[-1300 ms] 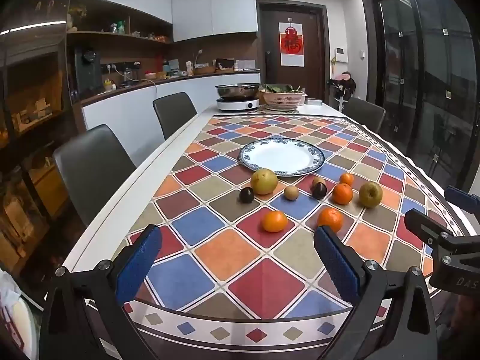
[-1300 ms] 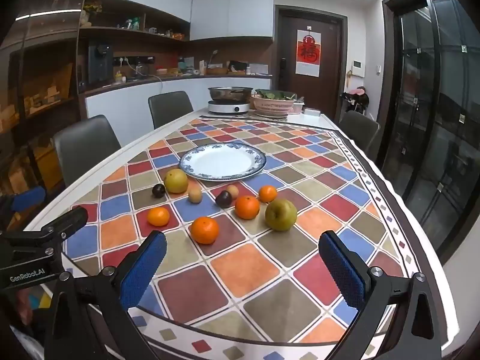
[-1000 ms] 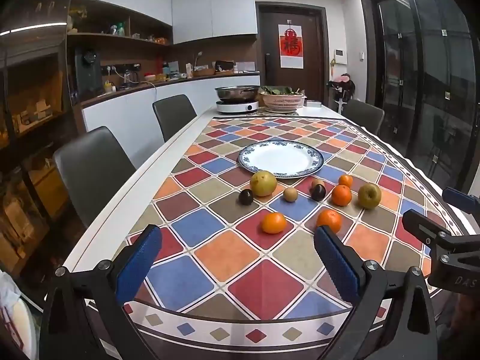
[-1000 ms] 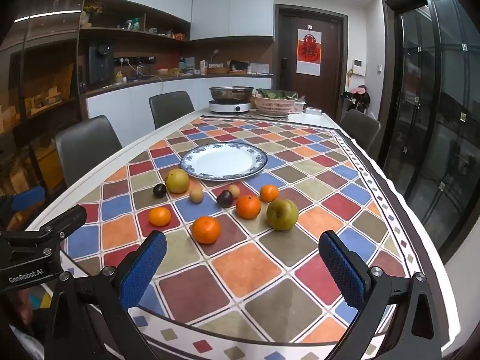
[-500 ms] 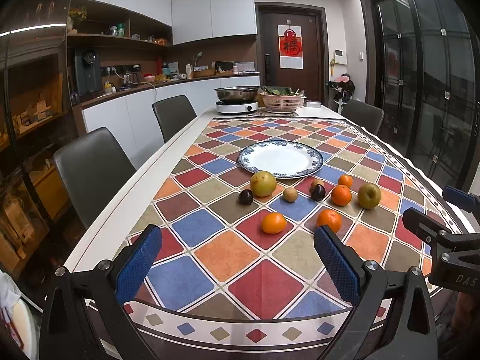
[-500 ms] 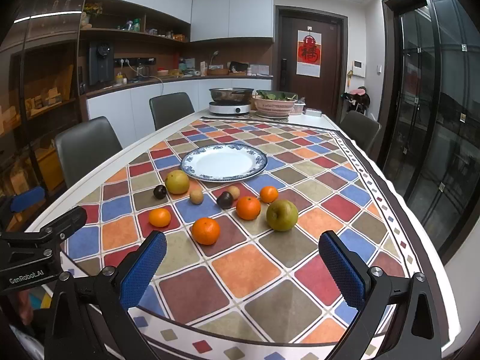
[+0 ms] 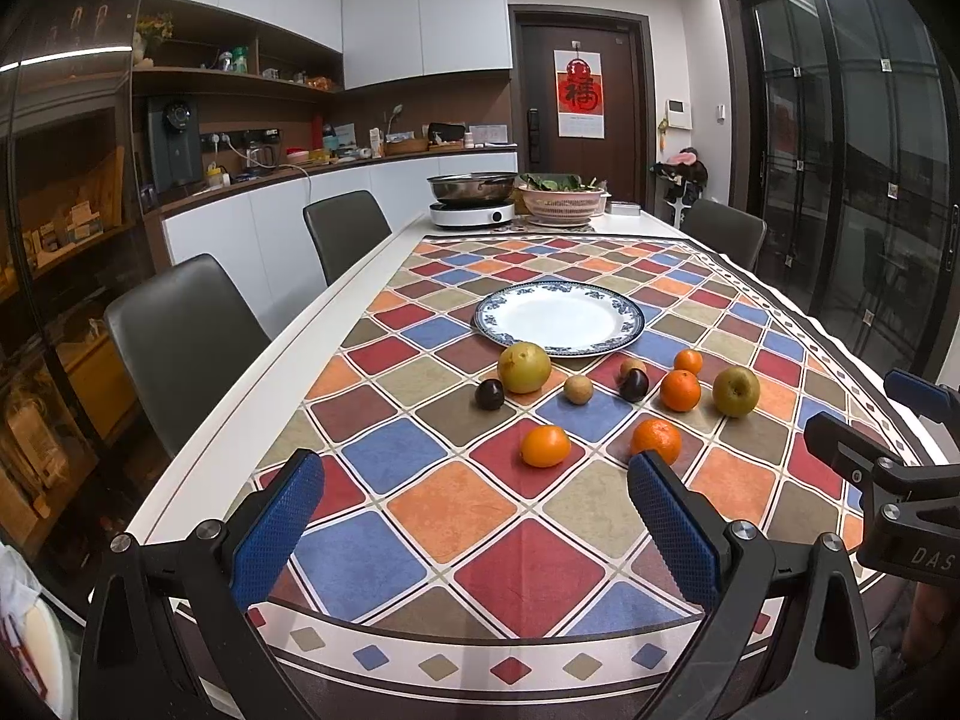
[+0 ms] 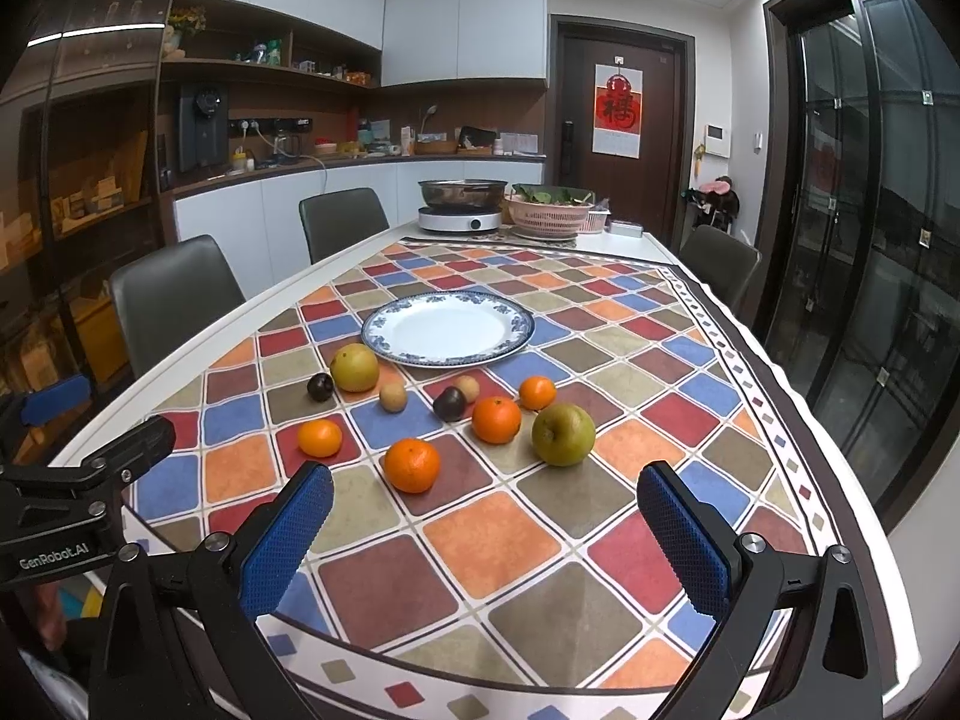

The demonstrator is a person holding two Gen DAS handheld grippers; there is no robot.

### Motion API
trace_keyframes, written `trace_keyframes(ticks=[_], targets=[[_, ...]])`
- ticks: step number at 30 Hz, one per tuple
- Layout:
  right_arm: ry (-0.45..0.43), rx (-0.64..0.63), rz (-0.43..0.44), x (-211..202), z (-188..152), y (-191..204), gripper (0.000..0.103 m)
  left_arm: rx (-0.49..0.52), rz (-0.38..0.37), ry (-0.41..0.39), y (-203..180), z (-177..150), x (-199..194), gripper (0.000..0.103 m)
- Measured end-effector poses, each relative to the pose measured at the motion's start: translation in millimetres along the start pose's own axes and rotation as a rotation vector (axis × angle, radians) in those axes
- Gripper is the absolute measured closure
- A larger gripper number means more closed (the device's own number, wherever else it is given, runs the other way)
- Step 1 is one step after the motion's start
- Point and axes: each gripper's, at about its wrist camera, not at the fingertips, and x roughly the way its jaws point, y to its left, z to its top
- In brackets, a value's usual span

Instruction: Organize fruits

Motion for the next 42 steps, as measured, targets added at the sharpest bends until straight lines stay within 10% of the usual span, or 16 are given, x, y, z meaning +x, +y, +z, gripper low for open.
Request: trace_keyframes(ticks=[42], targets=[[-0.006, -0.019, 0.012, -4, 11, 3, 0.001, 0.003, -0.011, 0.001, -3, -1, -1, 0.0]])
